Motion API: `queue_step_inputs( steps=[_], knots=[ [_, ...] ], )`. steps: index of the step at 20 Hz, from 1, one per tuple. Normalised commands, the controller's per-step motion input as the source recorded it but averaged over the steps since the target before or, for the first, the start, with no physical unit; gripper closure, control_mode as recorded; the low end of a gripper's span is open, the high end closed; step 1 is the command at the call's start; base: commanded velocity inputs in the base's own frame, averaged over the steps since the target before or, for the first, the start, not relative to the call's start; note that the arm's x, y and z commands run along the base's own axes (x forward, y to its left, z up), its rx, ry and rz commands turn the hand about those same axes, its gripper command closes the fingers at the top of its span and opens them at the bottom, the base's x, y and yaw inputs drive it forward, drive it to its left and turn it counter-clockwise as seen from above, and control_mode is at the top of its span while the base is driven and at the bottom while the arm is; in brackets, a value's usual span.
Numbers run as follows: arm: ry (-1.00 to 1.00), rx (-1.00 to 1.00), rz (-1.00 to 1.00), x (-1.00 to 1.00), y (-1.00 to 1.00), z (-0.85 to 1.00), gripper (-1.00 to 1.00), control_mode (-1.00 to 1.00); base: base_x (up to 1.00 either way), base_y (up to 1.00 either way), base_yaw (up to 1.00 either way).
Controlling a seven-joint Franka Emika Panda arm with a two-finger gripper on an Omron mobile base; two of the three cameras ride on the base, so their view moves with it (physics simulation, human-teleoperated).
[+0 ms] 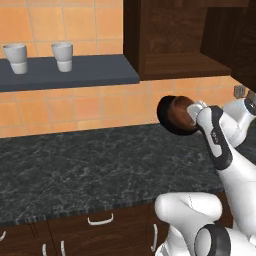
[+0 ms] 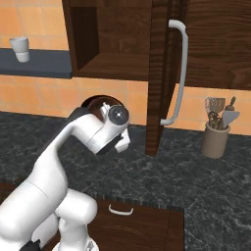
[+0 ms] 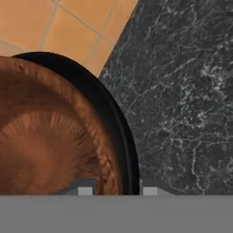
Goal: Pick up the bowls on the counter and stack them on top of one another in the open cabinet. Place the smaller bowl on top of the larger bowl.
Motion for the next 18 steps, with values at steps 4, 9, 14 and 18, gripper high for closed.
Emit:
queue_step_inputs(
  steps=[4,9,14,18],
  knots=[
    [-0.04,0.18,-0.06,-0.76,-0.32,1.00,1.00,-1.00,0.00,0.00,0.00],
    [-0.06,0.09,-0.06,-0.02,-0.13,1.00,1.00,-1.00,0.00,0.00,0.00],
    [0.00,0.05,-0.09,0.64,-0.06,1.00,1.00,-1.00,0.00,0.00,0.00],
    [0.06,0.02,-0.13,0.83,-0.04,0.96,1.00,-1.00,0.00,0.00,0.00]
  ],
)
